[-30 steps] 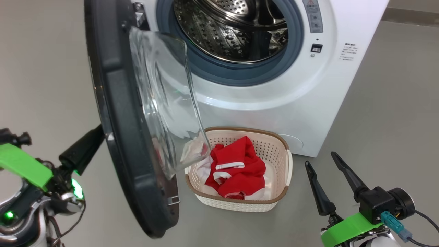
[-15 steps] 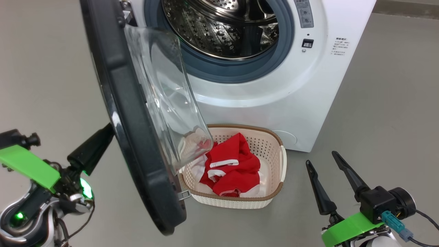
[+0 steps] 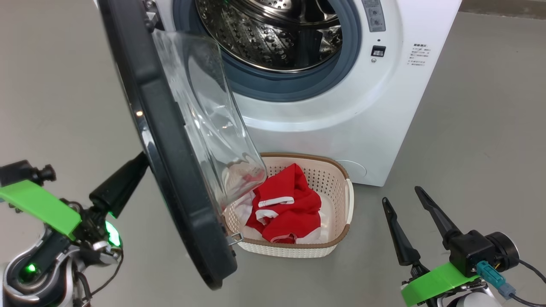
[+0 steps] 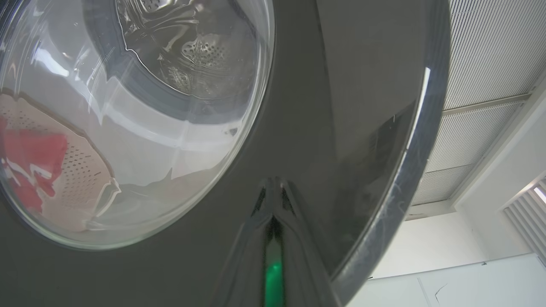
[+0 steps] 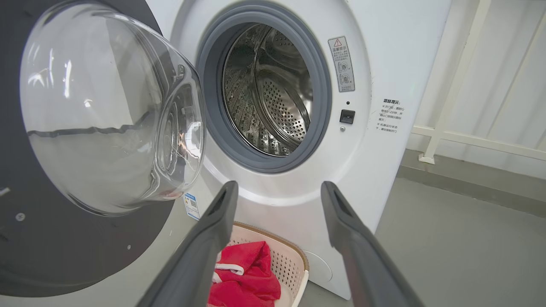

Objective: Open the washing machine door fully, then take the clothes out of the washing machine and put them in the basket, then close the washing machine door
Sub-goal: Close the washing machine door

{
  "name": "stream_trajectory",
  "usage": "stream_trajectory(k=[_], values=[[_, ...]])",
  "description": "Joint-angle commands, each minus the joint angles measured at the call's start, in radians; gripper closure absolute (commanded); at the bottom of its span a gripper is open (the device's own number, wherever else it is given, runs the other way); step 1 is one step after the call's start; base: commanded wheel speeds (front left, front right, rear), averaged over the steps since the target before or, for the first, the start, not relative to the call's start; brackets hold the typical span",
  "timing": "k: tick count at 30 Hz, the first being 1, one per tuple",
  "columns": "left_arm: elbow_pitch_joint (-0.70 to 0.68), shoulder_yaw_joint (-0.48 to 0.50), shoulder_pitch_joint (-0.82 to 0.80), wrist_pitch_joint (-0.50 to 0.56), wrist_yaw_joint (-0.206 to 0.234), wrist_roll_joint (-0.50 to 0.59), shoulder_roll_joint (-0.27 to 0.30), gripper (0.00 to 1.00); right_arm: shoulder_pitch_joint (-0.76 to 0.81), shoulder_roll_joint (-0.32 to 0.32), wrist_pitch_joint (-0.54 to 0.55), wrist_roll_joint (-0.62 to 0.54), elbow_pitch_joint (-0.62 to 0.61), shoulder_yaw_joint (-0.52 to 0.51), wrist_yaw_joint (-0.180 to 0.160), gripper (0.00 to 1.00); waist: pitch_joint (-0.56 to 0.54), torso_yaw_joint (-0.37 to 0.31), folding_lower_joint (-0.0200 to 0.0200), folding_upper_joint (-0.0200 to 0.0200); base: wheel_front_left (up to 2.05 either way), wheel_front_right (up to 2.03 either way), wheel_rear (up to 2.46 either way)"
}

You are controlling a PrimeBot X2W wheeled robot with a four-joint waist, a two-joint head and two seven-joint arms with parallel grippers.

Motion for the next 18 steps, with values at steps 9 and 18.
stream_trajectory(k=[9,18], values=[[-0.041,0.03,0.007,-0.051,-0.009,-0.008,0.019,1.0,-0.04,-0.003,-0.006,-0.004,-0.027,0.018,0.003,0.0,0.004,0.012,0.0,-0.0001,0.0,0.0,0.0],[-0.048,0.05,0.031,-0.14,-0.062,0.098,0.063,0.0,-0.035,-0.003,-0.006,0.001,-0.025,0.018,0.003,0.0,0.0,0.024,0.0,-0.0001,0.0,0.0,0.0]])
